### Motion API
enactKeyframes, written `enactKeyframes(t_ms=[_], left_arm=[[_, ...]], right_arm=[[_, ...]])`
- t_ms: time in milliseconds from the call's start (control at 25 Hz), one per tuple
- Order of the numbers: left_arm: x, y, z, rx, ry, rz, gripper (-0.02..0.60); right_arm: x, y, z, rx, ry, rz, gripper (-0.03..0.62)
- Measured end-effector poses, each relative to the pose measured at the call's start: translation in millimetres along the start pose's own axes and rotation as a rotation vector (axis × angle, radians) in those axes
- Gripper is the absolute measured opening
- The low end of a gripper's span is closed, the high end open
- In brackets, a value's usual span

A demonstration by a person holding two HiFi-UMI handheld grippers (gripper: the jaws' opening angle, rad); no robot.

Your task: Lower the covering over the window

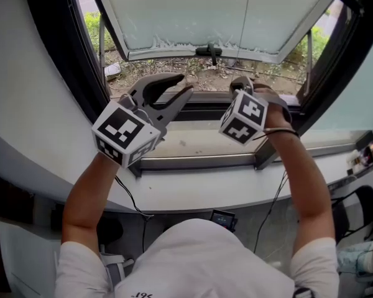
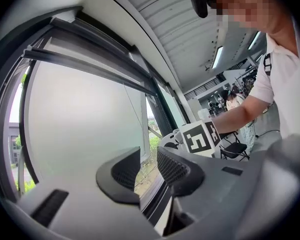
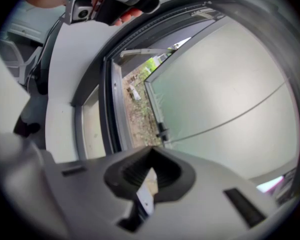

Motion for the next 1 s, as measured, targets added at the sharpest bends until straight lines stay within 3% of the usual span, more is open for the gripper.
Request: enactKeyframes(t_ms=[760, 1000], left_arm=[[-12, -5, 2, 0.000, -0.024, 0.030, 0.104], [-19, -2, 5, -0.017, -0.046, 0.040, 0.104]], right_arm=[[-2, -23, 5, 0.000, -0.037, -0.031, 0.023], [-9, -37, 8, 0.036, -0.052, -0.010, 0.023]])
Point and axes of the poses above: the fingertips, and each gripper's own axes: z forward along the fingers, y to its right, x out of its top, the point moved 3 cm from there along -z, backward along the fingers, and after that the axes turned 11 degrees about y, right-handed, at the moved point
